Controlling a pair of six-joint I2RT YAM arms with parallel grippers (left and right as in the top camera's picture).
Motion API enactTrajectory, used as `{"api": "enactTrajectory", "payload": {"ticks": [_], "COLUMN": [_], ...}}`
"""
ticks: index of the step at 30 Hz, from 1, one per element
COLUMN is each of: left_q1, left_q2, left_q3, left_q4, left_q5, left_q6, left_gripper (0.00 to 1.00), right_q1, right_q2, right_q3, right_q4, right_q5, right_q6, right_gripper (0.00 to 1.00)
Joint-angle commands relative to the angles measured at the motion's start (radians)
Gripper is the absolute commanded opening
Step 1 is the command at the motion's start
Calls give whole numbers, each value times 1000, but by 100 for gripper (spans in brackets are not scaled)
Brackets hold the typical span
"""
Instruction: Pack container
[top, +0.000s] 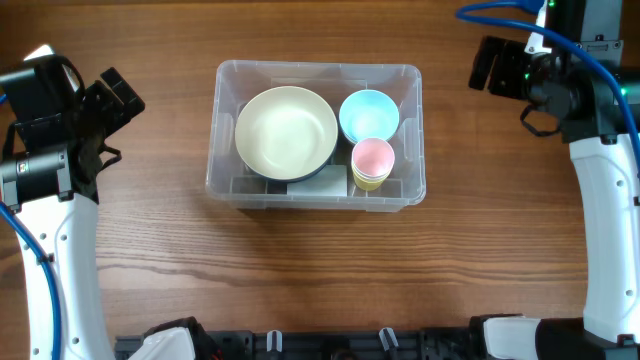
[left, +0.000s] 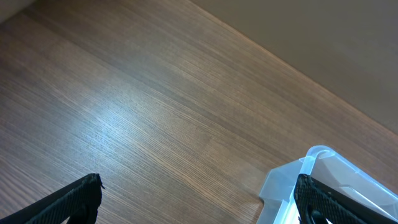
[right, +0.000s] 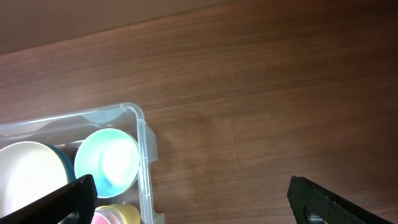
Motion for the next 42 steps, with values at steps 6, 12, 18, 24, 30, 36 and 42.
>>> {"api": "enactTrajectory", "payload": {"ticks": [6, 12, 18, 24, 30, 36, 42], "left_q1": [5, 5, 5, 5, 5, 5, 5], "left_q2": [-5, -5, -5, -5, -5, -5, -5], "left_q3": [11, 11, 11, 11, 11, 11, 11], "left_q4": [-1, -1, -1, -1, -1, -1, -1], "left_q5": [11, 11, 11, 11, 11, 11, 11], "left_q6": [-9, -9, -9, -9, -9, -9, -9], "left_gripper": [100, 100, 100, 100, 100, 100, 100], "right_q1": [-2, -2, -2, -2, -2, -2, -2], "right_q2": [4, 4, 4, 8, -68, -285, -648], "right_q3": [5, 5, 5, 4, -21, -40, -247], "right_q4": [6, 6, 6, 6, 21, 95, 322], "right_q5": [10, 9, 9, 9, 10, 10, -14], "right_q6": [-19, -19, -19, -19, -20, -26, -44], "right_gripper": [100, 100, 100, 100, 100, 100, 100]}}
